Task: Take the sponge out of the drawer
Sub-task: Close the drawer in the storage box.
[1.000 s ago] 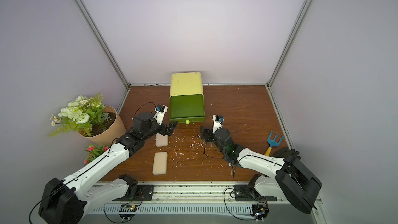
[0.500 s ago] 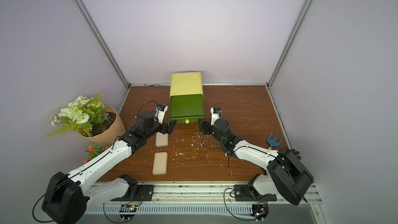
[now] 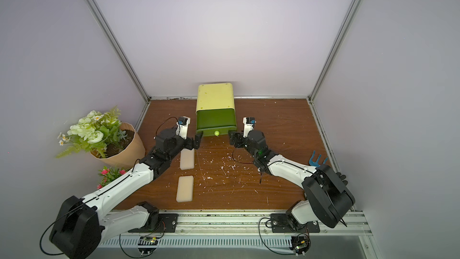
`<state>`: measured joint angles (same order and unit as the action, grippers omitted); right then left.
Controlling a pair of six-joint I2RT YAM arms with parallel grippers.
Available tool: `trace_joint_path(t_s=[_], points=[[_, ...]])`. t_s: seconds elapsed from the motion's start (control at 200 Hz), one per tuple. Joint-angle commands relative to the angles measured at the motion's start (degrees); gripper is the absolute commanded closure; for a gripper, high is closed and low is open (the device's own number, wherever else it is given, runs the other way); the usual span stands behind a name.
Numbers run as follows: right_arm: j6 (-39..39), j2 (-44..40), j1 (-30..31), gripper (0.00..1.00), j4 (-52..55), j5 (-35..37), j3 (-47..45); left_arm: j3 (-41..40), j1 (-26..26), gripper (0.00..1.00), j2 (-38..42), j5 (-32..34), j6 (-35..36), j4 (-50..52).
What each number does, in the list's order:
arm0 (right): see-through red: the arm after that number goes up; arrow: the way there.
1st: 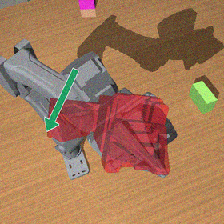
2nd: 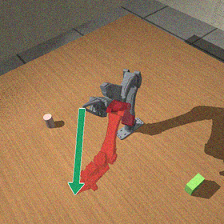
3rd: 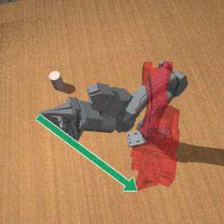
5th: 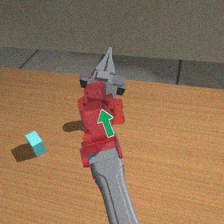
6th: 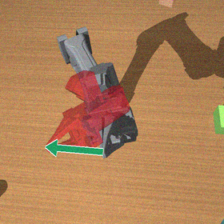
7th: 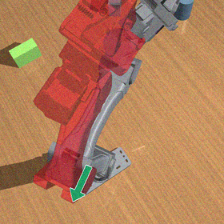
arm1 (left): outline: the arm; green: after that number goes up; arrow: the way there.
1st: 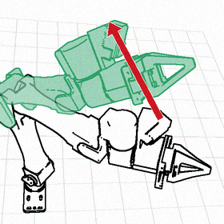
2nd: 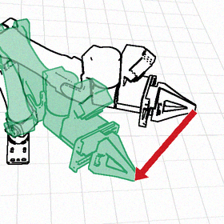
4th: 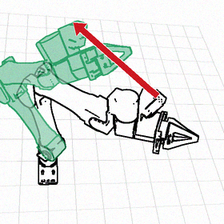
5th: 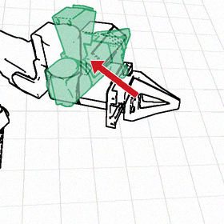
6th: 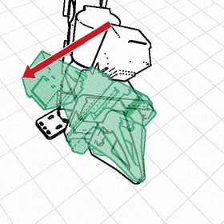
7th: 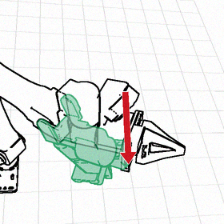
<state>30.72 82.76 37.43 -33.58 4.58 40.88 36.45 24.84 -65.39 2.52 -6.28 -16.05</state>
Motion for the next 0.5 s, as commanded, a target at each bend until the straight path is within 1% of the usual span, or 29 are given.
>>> trace_joint_path(t_s=[0.0, 0.19, 0.495], points=[[-0.58, 1.51, -1.01, 0.18, -3.71, -1.35, 3.21, -0.11, -0.95, 0.00, -1.58, 2.40, -1.50, -5.00], [0.33, 5.06, -2.96, 0.18, -5.17, -3.43, 6.25, 1.24, -1.63, 0.00, -5.81, 4.48, -2.05, -6.98], [2.17, 11.71, -4.93, 0.19, -7.78, -6.70, 11.25, 2.44, -3.41, 0.00, -10.66, 4.13, -2.76, -13.17]])
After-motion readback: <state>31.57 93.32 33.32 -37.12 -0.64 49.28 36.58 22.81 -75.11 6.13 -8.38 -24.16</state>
